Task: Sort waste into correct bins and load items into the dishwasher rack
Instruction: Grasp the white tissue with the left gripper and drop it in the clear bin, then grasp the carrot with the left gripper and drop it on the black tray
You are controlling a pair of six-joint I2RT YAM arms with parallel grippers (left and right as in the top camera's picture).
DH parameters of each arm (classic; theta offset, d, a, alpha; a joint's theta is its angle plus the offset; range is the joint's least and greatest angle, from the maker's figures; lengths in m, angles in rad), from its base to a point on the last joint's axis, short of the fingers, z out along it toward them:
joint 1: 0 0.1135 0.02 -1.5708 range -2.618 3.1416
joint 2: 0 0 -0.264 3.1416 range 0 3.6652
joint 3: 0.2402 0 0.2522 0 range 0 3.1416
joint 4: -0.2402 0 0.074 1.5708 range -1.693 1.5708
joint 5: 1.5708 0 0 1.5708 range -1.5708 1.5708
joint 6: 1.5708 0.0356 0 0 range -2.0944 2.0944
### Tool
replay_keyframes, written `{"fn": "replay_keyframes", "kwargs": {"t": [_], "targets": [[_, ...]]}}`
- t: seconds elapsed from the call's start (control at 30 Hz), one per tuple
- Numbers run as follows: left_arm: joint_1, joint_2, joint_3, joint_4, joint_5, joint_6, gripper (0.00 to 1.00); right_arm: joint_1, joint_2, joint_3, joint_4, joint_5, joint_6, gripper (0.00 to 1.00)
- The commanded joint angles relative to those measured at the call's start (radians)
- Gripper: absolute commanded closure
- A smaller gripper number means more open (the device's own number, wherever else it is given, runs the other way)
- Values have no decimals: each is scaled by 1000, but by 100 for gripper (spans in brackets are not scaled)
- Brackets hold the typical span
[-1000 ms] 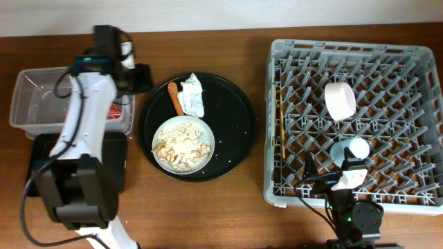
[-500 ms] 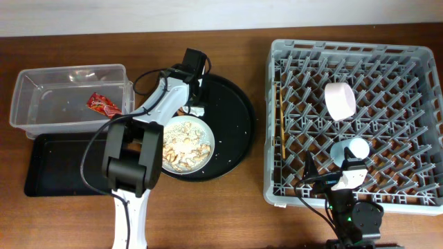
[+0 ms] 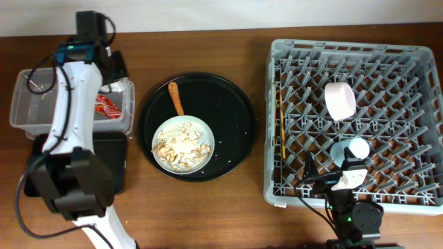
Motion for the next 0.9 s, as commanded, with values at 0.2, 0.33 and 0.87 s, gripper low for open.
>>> {"fn": "replay_keyframes", "kwargs": {"t": [0.2,0.33,0.87], "targets": [[-9,-20,76,-64,109,-13,37,-5,-6,-7,-2,-12,-6,2],[-200,40,5,-19,133,-37,43,-5,-6,-7,-2,-12,-6,2],[-257,346,-11,167,95,-246,87,-5,-6,-7,-2,-12,-6,2]]}}
